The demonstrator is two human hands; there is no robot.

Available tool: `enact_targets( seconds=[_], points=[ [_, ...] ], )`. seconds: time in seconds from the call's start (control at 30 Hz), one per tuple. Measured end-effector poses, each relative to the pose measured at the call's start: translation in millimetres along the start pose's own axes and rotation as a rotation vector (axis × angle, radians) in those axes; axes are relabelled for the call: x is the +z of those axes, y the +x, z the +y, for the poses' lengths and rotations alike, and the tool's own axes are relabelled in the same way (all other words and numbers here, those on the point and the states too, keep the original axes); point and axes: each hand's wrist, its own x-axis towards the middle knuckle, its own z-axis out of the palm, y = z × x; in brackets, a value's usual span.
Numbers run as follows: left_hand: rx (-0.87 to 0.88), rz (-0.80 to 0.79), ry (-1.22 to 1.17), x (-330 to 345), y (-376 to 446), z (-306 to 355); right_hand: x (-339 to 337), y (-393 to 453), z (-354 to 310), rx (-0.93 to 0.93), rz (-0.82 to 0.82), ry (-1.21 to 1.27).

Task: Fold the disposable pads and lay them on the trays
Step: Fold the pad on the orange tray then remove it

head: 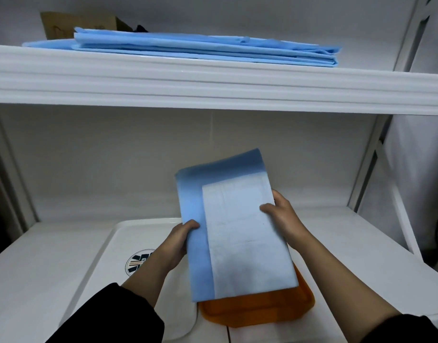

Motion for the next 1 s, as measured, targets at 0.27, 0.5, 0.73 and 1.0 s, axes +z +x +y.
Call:
enact_targets(
  seconds=[0.27, 0.5, 0.73, 1.0],
  points=[
    [0.125, 0.149, 0.292, 18, 7, -4, 0, 15, 48, 0.141, 0.223, -0.253],
    [-0.031, 0.166, 0.286, 29, 22, -21, -22, 15, 81, 0.544, -0.026, -0.180],
    [-0.161, 0.089, 0.375, 27, 42, -46, -20, 22, 127, 0.411, 0.142, -0.410],
    [0.071, 0.074, 0.724, 28, 57, -77, -18, 20, 162, 0.311, 0.199, -0.469]
  ],
)
